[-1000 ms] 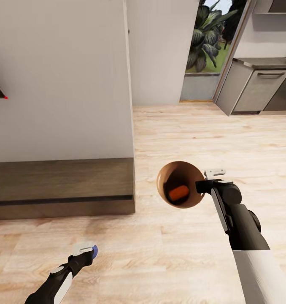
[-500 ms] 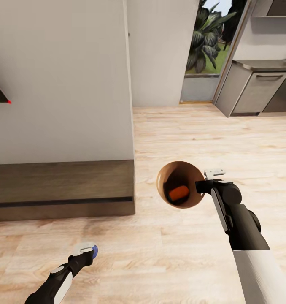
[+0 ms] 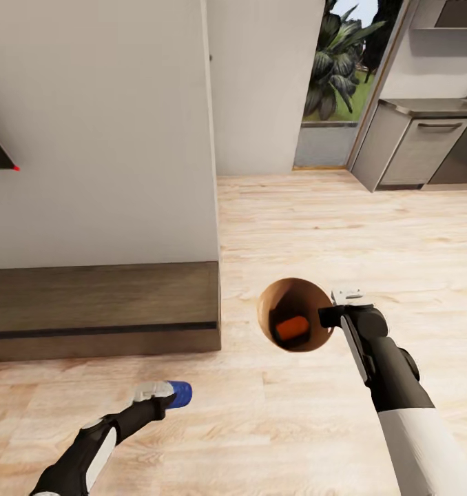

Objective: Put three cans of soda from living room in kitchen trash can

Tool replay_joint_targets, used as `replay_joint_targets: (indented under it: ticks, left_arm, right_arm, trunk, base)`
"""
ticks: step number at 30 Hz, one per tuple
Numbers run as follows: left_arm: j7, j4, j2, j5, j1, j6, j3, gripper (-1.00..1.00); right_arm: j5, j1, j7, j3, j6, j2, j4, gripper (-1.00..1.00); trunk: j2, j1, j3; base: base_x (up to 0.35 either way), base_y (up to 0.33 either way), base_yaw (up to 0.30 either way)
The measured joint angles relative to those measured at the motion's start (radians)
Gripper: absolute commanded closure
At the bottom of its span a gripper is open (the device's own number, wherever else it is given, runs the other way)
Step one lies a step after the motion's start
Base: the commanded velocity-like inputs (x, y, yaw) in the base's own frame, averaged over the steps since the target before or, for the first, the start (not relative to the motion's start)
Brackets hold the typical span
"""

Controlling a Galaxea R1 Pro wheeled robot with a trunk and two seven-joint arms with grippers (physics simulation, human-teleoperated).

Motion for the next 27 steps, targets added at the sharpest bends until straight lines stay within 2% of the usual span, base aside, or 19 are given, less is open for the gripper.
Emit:
replay_joint_targets:
  ticks: [3, 5, 6, 10, 14, 17, 19, 22, 27]
  left_arm:
    - [-0.106, -0.038, 0.014, 0.001, 0.0, 0.036, 0.001, 1.0]
    - [-0.171, -0.073, 0.02, 0.001, 0.0, 0.091, 0.001, 1.0]
    - [-0.215, -0.103, 0.024, 0.003, 0.0, 0.14, 0.002, 1.0]
    - [-0.324, -0.196, 0.033, 0.003, 0.0, 0.26, 0.003, 1.0]
    - [-0.377, -0.242, 0.036, 0.0, 0.0, 0.296, 0.002, 1.0]
    - [-0.453, -0.272, 0.041, 0.0, 0.0, 0.309, 0.003, 1.0]
    - [-0.52, -0.302, 0.055, 0.001, 0.0, 0.328, 0.003, 1.0]
    - [-0.594, -0.374, 0.07, 0.004, 0.0, 0.418, 0.003, 1.0]
    - [-0.623, -0.462, 0.075, 0.004, 0.0, 0.457, 0.003, 1.0]
  right_arm:
    - [0.022, 0.0, -0.001, 0.0, 0.0, 0.0, 0.018, 1.0]
    - [0.04, 0.0, -0.002, 0.0, 0.0, 0.0, -0.007, 1.0]
    - [0.043, 0.0, -0.001, 0.0, 0.0, 0.0, -0.006, 1.0]
    - [0.034, 0.0, -0.001, 0.001, -0.001, 0.001, -0.003, 1.0]
    - [0.043, 0.0, 0.0, 0.001, -0.001, 0.001, 0.002, 1.0]
    - [0.041, 0.002, 0.0, 0.001, -0.002, 0.001, 0.025, 1.0]
    - [0.039, 0.004, 0.002, 0.0, -0.003, 0.001, 0.056, 1.0]
    - [0.042, 0.005, -0.001, 0.001, -0.004, 0.001, 0.08, 1.0]
    - [0.043, 0.005, 0.002, 0.001, -0.005, 0.003, 0.115, 1.0]
  trunk:
    - [0.0, 0.0, 0.0]
    - [0.0, 0.0, 0.0]
    - [0.0, 0.0, 0.0]
    - [0.0, 0.0, 0.0]
    - [0.0, 0.0, 0.0]
    - [0.0, 0.0, 0.0]
    - [0.0, 0.0, 0.0]
    - [0.0, 0.0, 0.0]
    - [0.0, 0.0, 0.0]
  base:
    - [0.0, 0.0, 0.0]
    - [0.0, 0.0, 0.0]
    - [0.0, 0.0, 0.0]
    - [0.0, 0.0, 0.0]
    - [0.0, 0.0, 0.0]
    - [0.0, 0.0, 0.0]
    - [0.0, 0.0, 0.0]
    - [0.0, 0.0, 0.0]
    - [0.0, 0.0, 0.0]
